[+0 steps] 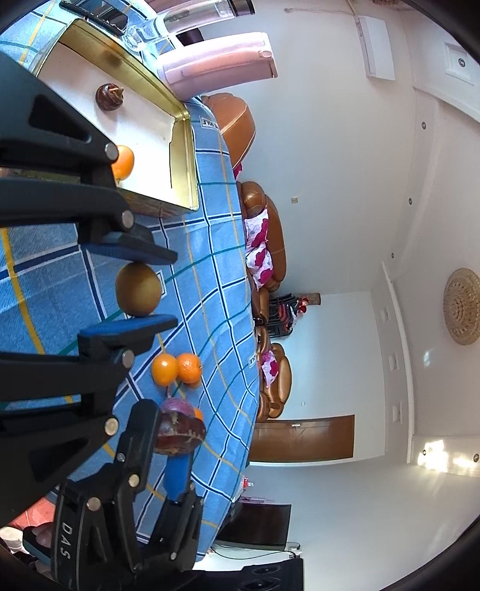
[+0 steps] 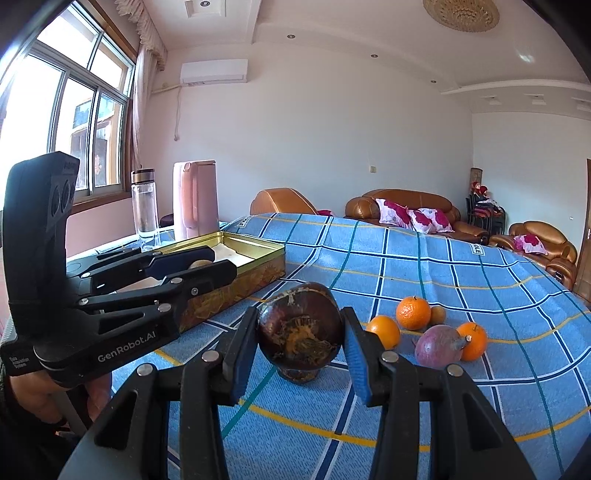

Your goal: Organize fruits

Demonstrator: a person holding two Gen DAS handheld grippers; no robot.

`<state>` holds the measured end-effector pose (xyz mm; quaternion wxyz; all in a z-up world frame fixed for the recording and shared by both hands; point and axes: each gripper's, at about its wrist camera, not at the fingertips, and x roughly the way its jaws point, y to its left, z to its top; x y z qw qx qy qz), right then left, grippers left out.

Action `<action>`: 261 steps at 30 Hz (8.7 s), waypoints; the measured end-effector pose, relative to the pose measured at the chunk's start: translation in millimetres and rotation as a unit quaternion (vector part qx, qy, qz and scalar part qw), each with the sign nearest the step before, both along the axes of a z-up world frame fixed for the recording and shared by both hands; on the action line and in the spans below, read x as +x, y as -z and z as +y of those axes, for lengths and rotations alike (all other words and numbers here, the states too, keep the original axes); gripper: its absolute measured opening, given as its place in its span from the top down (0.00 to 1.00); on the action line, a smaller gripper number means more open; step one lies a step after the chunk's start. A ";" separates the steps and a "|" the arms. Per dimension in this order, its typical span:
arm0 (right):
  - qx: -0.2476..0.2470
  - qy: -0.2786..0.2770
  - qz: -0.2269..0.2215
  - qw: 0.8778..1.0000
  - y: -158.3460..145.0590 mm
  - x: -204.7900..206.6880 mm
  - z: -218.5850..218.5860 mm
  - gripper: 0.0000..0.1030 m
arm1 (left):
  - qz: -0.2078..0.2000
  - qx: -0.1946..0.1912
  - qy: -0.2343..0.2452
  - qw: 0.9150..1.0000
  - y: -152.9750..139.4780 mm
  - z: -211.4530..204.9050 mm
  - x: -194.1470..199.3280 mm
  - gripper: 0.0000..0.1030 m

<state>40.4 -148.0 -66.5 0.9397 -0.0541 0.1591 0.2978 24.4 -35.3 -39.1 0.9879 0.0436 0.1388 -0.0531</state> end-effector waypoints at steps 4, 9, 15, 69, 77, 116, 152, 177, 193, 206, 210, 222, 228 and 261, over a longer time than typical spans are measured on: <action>0.001 -0.002 -0.008 1.000 -3.2 -2.6 1.0 0.55 | -0.007 0.000 -0.004 1.000 -3.1 1.4 -1.7 0.72; 0.000 -0.004 -0.012 1.000 -4.7 -3.4 3.8 0.55 | -0.012 0.000 -0.007 1.000 -5.4 3.2 -4.2 0.72; 0.000 -0.007 -0.017 1.000 -6.9 -5.6 5.5 0.55 | -0.019 0.000 -0.011 1.000 -7.6 5.2 -5.9 0.72; -0.022 -0.065 -0.056 0.996 -30.6 2.3 49.7 0.55 | -0.026 -0.037 -0.104 0.994 -13.6 74.1 -5.1 0.72; -0.030 -0.073 -0.056 0.995 -32.1 7.5 59.8 0.55 | -0.019 -0.042 -0.117 0.992 -12.1 87.0 -3.0 0.72; -0.070 -0.154 -0.019 0.985 -23.5 38.5 154.0 0.55 | 0.060 -0.049 -0.207 0.975 16.5 170.4 13.7 0.72; -0.142 -0.187 0.062 0.970 17.4 64.3 209.2 0.55 | 0.150 -0.031 -0.209 0.966 32.3 184.3 39.4 0.72; -0.157 -0.184 0.091 0.966 22.9 74.4 214.9 0.50 | 0.164 -0.026 -0.208 0.964 34.7 183.7 43.6 0.67; -0.093 -0.128 0.046 0.986 7.4 69.0 186.6 0.29 | 0.093 -0.036 -0.238 0.966 22.7 185.4 21.0 0.13; -0.057 -0.046 0.016 0.997 -12.8 54.9 97.9 0.29 | 0.029 -0.012 -0.189 0.982 -6.7 120.0 7.4 0.03; -0.043 0.009 0.022 0.999 -11.7 57.4 53.5 0.29 | 0.036 -0.003 -0.143 0.989 -9.9 87.6 17.7 0.03; -0.006 0.159 0.084 0.984 6.4 85.2 -57.7 0.29 | 0.108 0.025 -0.004 0.994 10.4 -13.4 52.7 0.03; -0.018 0.179 0.116 0.977 18.5 95.7 -71.8 0.29 | 0.147 0.062 0.025 0.987 23.3 -41.7 69.0 0.05; -0.036 0.102 0.184 0.977 39.2 115.9 -58.9 0.47 | 0.220 0.000 0.081 0.972 37.5 -39.9 102.9 0.80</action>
